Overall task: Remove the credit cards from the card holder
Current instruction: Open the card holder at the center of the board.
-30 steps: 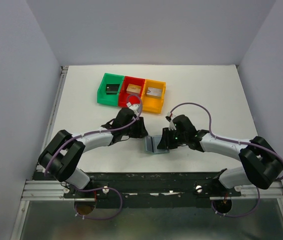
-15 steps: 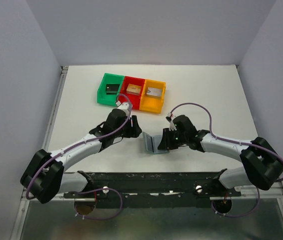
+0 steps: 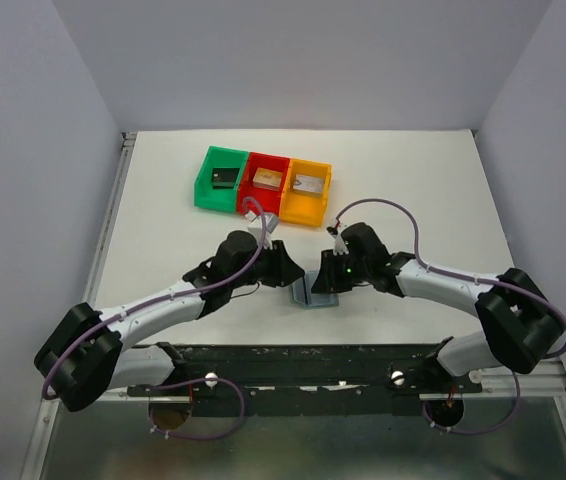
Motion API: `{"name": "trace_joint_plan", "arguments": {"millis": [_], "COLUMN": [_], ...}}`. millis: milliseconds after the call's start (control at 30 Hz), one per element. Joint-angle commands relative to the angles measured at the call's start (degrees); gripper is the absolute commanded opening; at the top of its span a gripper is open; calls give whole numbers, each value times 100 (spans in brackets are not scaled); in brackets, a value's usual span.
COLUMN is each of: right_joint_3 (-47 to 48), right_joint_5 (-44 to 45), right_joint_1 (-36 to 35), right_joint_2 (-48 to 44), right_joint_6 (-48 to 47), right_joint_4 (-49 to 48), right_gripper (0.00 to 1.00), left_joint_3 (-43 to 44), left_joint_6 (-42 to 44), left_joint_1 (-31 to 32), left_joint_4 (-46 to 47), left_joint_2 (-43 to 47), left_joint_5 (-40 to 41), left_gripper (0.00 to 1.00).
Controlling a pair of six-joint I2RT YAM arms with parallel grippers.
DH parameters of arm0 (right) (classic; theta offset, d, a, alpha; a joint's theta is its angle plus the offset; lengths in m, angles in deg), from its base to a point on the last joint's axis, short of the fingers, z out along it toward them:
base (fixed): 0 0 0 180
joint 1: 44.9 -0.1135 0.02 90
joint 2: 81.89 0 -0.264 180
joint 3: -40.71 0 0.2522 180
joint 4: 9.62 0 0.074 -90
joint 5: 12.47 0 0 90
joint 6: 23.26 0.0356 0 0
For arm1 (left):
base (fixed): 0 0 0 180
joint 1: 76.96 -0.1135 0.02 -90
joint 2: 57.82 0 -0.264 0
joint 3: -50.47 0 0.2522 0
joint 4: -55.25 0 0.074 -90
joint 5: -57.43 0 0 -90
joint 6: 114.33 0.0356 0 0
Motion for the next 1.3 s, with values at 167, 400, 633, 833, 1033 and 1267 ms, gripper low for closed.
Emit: {"name": "trace_joint_plan", "arguments": {"millis": [167, 400, 633, 833, 1033, 1267], "right_joint_3": [175, 17, -132, -220, -448, -923], "right_joint_5": [36, 229, 388, 273, 10, -175], "right_joint_1": [17, 26, 87, 360, 685, 914], "right_joint_2": [178, -103, -252, -296, -226, -270], "right_joint_6": [-58, -32, -58, -76, 30, 249], "right_joint_4": [236, 307, 272, 228, 43, -335], "right_gripper": [37, 36, 36, 37, 36, 35], "left_joint_3": [643, 196, -42, -174, -148, -86], "left_joint_6": [52, -361, -440, -414, -300, -177], "left_joint_1": [636, 636, 627, 583, 575, 575], "left_joint_4": [177, -166, -210, 27, 124, 151], "left_joint_2": [-917, -1506, -1700, -1709, -1779, -1788], "left_joint_5": [-17, 800, 1170, 1082, 1003, 898], "left_gripper": [36, 20, 17, 17, 17, 19]}}
